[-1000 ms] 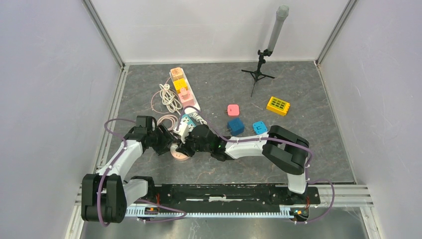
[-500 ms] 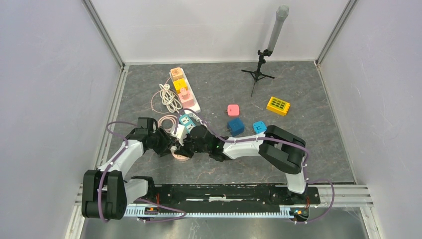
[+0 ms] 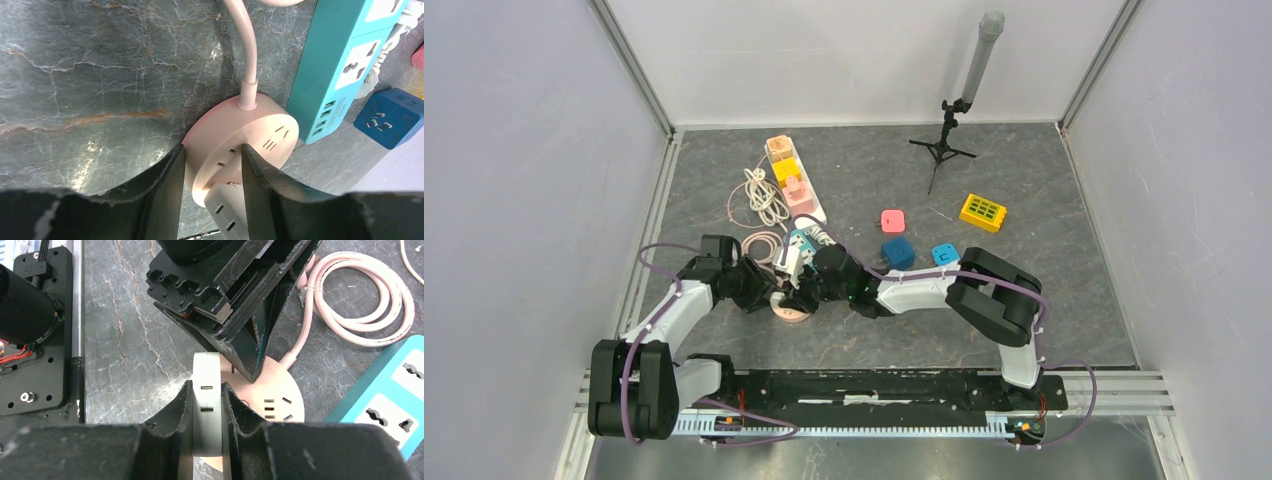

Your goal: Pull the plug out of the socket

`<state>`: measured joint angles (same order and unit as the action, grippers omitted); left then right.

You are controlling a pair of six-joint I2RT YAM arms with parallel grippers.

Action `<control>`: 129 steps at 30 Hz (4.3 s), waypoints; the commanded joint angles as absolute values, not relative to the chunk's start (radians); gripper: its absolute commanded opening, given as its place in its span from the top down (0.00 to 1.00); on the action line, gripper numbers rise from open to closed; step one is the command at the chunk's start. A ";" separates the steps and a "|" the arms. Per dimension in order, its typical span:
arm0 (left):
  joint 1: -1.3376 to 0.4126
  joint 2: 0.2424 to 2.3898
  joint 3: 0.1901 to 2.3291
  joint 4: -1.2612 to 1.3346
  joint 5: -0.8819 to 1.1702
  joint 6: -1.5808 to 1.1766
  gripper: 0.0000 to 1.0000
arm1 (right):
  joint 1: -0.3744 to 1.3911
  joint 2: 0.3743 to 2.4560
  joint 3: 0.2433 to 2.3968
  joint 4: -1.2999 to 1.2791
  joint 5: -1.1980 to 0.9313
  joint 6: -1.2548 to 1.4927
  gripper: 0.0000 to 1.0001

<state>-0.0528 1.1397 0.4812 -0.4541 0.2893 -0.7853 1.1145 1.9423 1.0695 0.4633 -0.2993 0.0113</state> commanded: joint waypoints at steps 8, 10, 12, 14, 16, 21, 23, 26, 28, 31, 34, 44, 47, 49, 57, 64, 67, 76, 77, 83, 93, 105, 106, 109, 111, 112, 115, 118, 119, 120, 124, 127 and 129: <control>-0.070 1.171 0.472 -0.488 0.240 -0.788 0.65 | 1.100 1.854 1.011 0.674 -0.383 0.074 1.00; -0.071 1.170 0.473 -0.491 0.233 -0.787 0.65 | 1.113 1.851 1.021 0.656 -0.369 0.035 1.00; -0.074 1.169 0.474 -0.491 0.233 -0.787 0.65 | 1.147 1.855 1.056 0.580 -0.320 -0.053 1.00; -0.075 1.168 0.477 -0.494 0.237 -0.788 0.65 | 1.176 1.864 1.083 0.515 -0.269 -0.120 1.00; -0.074 1.164 0.482 -0.500 0.239 -0.784 0.65 | 1.186 1.868 1.096 0.487 -0.242 -0.156 1.00; -0.074 1.150 0.482 -0.502 0.239 -0.782 0.65 | 1.146 1.842 1.068 0.548 -0.285 -0.105 1.00; -0.074 1.152 0.482 -0.502 0.239 -0.781 0.65 | 1.112 1.838 1.042 0.621 -0.357 -0.036 1.00; -0.074 1.156 0.483 -0.502 0.249 -0.781 0.66 | 1.115 1.844 1.044 0.615 -0.364 -0.047 1.00; -0.074 1.155 0.485 -0.502 0.249 -0.781 0.66 | 1.141 1.850 1.061 0.570 -0.333 -0.096 1.00; -0.074 1.156 0.483 -0.502 0.247 -0.781 0.66 | 1.171 1.855 1.076 0.515 -0.280 -0.160 1.00; -0.074 1.159 0.482 -0.501 0.249 -0.781 0.66 | 1.154 1.840 1.057 0.564 -0.318 -0.117 1.00; -0.074 1.156 0.482 -0.502 0.248 -0.781 0.67 | 1.115 1.844 1.017 0.644 -0.420 -0.023 1.00; -0.074 1.160 0.482 -0.502 0.249 -0.781 0.67 | 1.131 1.839 1.022 0.618 -0.381 -0.061 1.00; -0.074 1.158 0.480 -0.502 0.249 -0.781 0.68 | 1.117 1.827 1.008 0.646 -0.383 -0.041 1.00; -0.075 1.157 0.479 -0.502 0.249 -0.782 0.69 | 1.091 1.842 1.002 0.724 -0.458 0.052 1.00; -0.075 1.152 0.479 -0.502 0.256 -0.782 0.70 | 1.107 1.838 1.020 0.696 -0.431 0.013 1.00; -0.076 1.142 0.476 -0.500 0.259 -0.784 0.70 | 1.050 1.853 0.986 0.862 -0.537 0.184 1.00; -0.077 1.156 0.469 -0.488 0.274 -0.784 0.71 | 1.127 1.840 1.054 0.633 -0.399 -0.044 1.00; -0.080 1.159 0.468 -0.485 0.276 -0.784 0.71 | 1.121 1.829 1.046 0.655 -0.404 -0.030 1.00; -0.087 1.184 0.469 -0.471 0.287 -0.781 0.72 | 1.053 1.845 1.024 0.828 -0.531 0.168 1.00; -0.104 1.221 0.471 -0.459 0.285 -0.776 0.73 | 1.019 1.839 1.018 0.854 -0.549 0.196 1.00; -0.106 1.226 0.469 -0.460 0.277 -0.776 0.73 | 1.071 1.871 1.093 0.629 -0.435 0.012 1.00; -0.106 1.226 0.469 -0.460 0.278 -0.776 0.73 | 1.068 1.866 1.088 0.633 -0.434 0.015 1.00; -0.106 1.225 0.469 -0.460 0.278 -0.776 0.73 | 1.026 1.864 1.080 0.705 -0.500 0.131 1.00; -0.106 1.220 0.469 -0.460 0.280 -0.776 0.73 | 1.002 1.879 1.094 0.732 -0.541 0.202 1.00; -0.106 1.217 0.468 -0.459 0.279 -0.776 0.73 | 0.999 1.884 1.103 0.722 -0.548 0.212 1.00; -0.106 1.214 0.468 -0.461 0.280 -0.778 0.73 | 1.020 1.889 1.129 0.632 -0.508 0.146 1.00; -0.106 1.216 0.468 -0.460 0.278 -0.778 0.73 | 1.065 1.875 1.143 0.539 -0.439 0.026 1.00; -0.106 1.215 0.468 -0.460 0.275 -0.777 0.74 | 1.070 1.869 1.140 0.539 -0.440 0.014 1.00; -0.106 1.213 0.469 -0.462 0.273 -0.776 0.74 | 1.071 1.862 1.132 0.551 -0.450 0.017 1.00; -0.110 1.184 0.474 -0.483 0.243 -0.776 0.74 | 1.024 1.861 1.109 0.675 -0.535 0.174 1.00; -0.112 1.166 0.472 -0.491 0.233 -0.779 0.74 | 0.998 1.877 1.112 0.738 -0.567 0.290 1.00; -0.114 1.164 0.470 -0.491 0.230 -0.782 0.74 | 0.998 1.888 1.127 0.731 -0.573 0.319 1.00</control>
<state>-0.0975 1.1595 0.5037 -0.3988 0.2871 -0.7849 1.0023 1.9121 1.0637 0.4690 -0.4831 0.1886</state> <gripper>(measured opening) 0.269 0.229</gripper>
